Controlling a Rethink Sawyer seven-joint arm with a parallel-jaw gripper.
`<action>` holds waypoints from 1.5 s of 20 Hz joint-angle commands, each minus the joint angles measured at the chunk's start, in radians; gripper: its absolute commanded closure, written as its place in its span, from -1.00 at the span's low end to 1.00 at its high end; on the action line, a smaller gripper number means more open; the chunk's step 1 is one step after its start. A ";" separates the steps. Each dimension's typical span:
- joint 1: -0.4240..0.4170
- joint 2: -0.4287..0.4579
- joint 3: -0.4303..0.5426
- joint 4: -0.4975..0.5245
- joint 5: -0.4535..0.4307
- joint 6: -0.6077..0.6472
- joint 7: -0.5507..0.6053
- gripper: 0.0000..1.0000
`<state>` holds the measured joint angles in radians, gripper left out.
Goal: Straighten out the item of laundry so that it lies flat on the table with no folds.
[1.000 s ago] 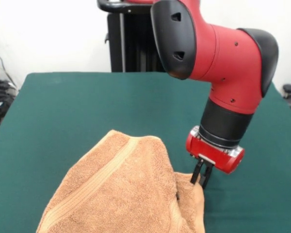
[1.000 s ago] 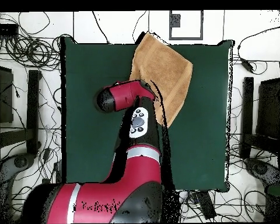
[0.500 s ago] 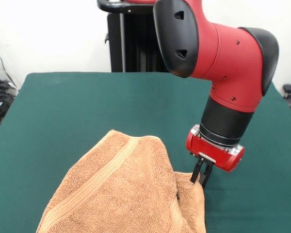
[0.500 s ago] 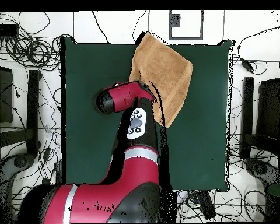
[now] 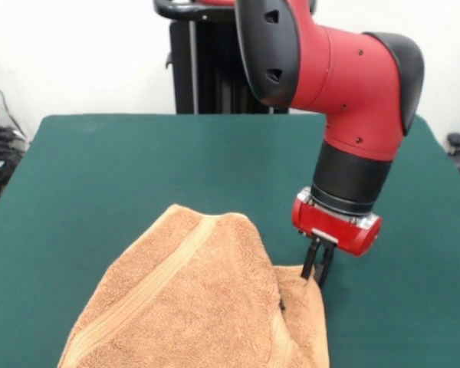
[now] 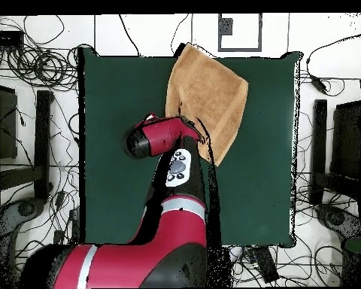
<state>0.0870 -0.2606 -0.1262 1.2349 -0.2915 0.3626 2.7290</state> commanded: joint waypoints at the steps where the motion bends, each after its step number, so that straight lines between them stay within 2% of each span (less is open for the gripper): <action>1: 0.059 0.073 0.025 0.228 0.071 -0.032 0.213 1.00; 7: 0.074 0.064 0.030 0.286 0.123 -0.066 0.202 1.00; 8: 0.080 0.063 0.027 0.299 0.146 -0.074 0.194 -1.00; 13: 0.098 0.053 0.027 0.326 0.192 -0.057 0.216 -1.00; 18: 0.120 0.042 0.021 0.347 0.220 -0.060 0.189 -1.00; 21: 0.100 0.027 0.057 0.384 0.243 -0.080 0.180 -1.00; 26: 0.137 0.034 0.025 0.387 0.264 -0.097 0.184 -1.00; 30: 0.127 0.029 0.037 0.411 0.282 -0.116 0.177 -1.00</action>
<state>0.1735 -0.3116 -0.1777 1.4700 -0.0602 0.2538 2.7290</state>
